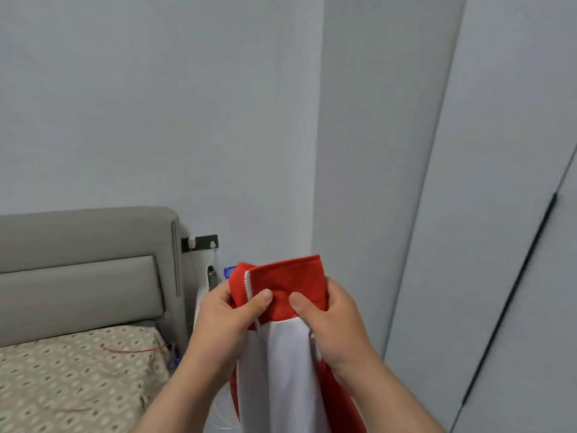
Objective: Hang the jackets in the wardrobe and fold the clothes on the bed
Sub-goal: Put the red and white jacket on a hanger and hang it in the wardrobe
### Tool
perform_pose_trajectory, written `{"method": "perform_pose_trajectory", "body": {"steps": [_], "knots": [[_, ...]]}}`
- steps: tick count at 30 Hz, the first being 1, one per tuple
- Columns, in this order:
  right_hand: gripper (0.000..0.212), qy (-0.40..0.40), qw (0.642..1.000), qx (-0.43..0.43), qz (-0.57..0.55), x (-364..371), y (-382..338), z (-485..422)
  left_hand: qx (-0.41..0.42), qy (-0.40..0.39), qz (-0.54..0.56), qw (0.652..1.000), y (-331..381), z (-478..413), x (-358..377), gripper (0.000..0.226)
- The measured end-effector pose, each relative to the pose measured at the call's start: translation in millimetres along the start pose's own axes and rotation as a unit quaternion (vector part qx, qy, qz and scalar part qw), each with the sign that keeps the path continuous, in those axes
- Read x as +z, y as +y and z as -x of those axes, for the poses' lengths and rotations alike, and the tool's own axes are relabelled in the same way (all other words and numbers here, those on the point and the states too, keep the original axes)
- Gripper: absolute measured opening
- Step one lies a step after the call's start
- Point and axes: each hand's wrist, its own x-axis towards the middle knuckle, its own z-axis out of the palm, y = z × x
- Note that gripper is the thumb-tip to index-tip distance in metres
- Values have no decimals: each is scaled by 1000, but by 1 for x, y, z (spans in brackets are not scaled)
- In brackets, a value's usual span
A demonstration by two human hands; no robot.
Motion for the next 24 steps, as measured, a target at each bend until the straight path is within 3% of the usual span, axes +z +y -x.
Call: {"method": "perform_pose_trajectory", "body": {"steps": [3, 8, 11, 17, 20, 24], "knots": [[21, 75, 997, -6, 12, -35, 6, -17, -29, -67, 20, 997, -24, -34, 35, 25], [20, 171, 985, 7, 25, -68, 10, -52, -81, -114, 37, 990, -62, -94, 82, 20], [14, 224, 974, 18, 33, -79, 16, -73, -105, -181, 55, 976, -78, -125, 98, 22], [11, 308, 949, 53, 35, -94, 32, -94, -143, -274, 97, 946, -106, -167, 123, 23], [11, 351, 934, 58, 38, -109, 39, -96, -167, -327, 102, 925, -121, -176, 141, 13], [10, 384, 920, 65, 32, -134, 47, -103, -172, -342, 103, 918, -138, -186, 172, 13]]}}
